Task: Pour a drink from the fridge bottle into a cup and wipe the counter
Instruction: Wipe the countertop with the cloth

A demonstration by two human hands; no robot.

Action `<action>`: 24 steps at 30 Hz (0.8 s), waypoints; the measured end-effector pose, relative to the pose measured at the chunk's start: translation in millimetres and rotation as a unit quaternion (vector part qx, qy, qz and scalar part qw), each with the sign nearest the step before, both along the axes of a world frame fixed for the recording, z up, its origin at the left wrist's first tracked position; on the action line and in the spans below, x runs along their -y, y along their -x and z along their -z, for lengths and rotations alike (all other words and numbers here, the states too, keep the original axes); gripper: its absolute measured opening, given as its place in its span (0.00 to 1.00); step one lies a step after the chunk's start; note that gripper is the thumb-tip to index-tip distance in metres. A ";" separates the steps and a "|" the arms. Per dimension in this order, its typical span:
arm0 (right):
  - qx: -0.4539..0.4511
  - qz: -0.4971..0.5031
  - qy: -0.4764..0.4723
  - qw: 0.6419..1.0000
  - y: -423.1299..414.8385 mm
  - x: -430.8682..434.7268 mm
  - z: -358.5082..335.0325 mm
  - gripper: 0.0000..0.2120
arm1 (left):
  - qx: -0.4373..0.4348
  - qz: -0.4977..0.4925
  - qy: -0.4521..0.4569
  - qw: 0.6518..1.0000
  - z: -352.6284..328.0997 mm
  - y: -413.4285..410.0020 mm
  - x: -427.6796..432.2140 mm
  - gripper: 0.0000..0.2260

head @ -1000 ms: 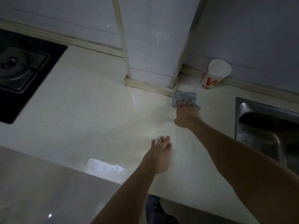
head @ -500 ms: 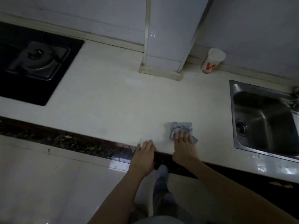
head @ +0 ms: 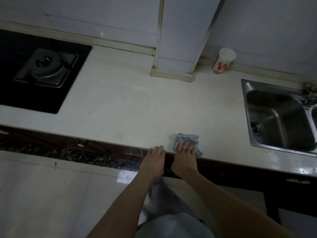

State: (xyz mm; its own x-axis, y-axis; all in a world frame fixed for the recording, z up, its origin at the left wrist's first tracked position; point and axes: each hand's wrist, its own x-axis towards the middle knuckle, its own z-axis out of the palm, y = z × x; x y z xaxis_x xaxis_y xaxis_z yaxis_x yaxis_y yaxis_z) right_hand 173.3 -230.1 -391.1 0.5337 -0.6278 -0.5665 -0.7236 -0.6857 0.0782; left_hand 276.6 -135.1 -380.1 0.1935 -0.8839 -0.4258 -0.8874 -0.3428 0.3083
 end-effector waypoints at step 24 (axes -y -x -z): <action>0.021 0.025 -0.012 0.999 -187.5 268.1 8.3 0.43 | -0.001 -0.022 -0.067 0.998 1.1 -100.3 108.1 0.27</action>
State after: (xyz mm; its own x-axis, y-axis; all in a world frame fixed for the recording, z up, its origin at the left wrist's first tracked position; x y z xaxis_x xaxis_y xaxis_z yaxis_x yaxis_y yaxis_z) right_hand 360.8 -498.2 -399.4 0.5245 -0.6414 -0.5599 -0.7599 -0.6492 0.0317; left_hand 376.9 -243.2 -381.3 0.2302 -0.8096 -0.5400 -0.8697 -0.4201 0.2592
